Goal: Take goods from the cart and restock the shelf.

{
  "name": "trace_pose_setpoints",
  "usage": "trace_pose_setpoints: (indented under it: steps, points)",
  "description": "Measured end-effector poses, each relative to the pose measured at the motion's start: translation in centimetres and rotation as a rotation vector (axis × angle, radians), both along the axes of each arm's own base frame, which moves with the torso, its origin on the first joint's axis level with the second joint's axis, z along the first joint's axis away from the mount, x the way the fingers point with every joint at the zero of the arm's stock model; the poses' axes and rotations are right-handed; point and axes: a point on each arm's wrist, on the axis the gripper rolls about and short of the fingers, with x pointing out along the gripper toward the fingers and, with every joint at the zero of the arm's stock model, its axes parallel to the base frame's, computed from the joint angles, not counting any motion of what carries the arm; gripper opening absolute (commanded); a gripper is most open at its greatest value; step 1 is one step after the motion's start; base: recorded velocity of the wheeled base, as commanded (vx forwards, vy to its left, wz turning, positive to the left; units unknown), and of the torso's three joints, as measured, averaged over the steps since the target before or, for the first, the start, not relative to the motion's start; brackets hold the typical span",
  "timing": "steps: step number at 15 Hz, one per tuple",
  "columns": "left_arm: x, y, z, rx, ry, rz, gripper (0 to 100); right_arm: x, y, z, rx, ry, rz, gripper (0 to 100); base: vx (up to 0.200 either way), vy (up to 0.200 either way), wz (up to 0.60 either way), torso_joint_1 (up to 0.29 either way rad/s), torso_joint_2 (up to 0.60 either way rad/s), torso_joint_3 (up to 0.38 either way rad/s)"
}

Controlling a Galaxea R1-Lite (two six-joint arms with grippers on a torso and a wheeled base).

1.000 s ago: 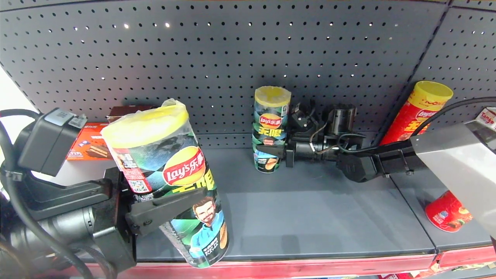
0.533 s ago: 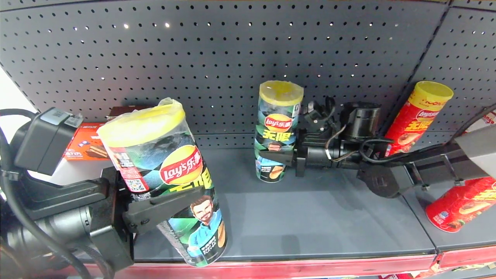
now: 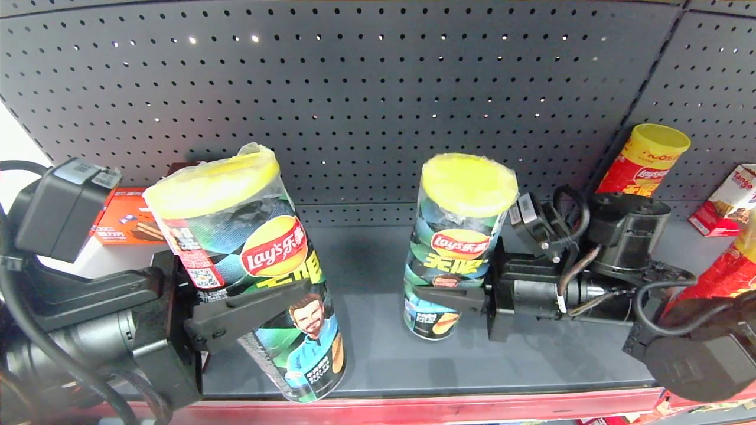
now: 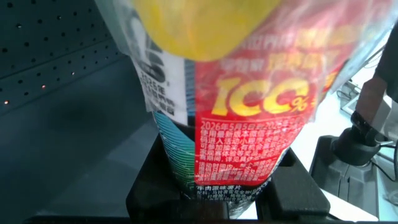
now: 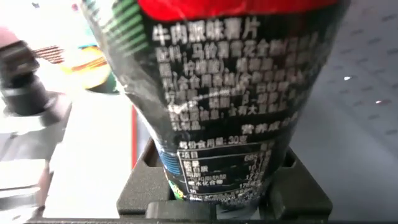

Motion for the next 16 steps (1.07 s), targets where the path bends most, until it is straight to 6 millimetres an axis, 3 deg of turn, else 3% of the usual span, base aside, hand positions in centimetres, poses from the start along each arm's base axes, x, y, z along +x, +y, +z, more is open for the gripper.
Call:
trace_pose_setpoints:
  steps: [3,13,14,16]
  points:
    - [0.0,0.0,0.0,-0.001,-0.001,0.001,0,-1.1,0.0,-1.5,-0.006,0.009,0.017,0,0.000,0.000,0.00,0.000,0.00,0.000]
    - [0.0,0.0,-0.1,0.002,0.004,0.000,0,0.5,1.0,-5.1,-0.041,0.063,0.028,0,0.000,0.000,0.00,0.000,0.00,0.000]
    - [0.0,0.0,-0.2,0.003,0.005,0.000,0,0.5,1.0,-5.3,-0.043,0.066,0.027,100,0.000,0.000,0.00,0.000,0.00,0.000]
    - [0.0,0.0,-0.2,0.003,0.006,0.000,0,0.4,1.0,-5.6,-0.050,0.074,0.027,100,0.000,0.000,0.00,0.000,0.00,0.000]
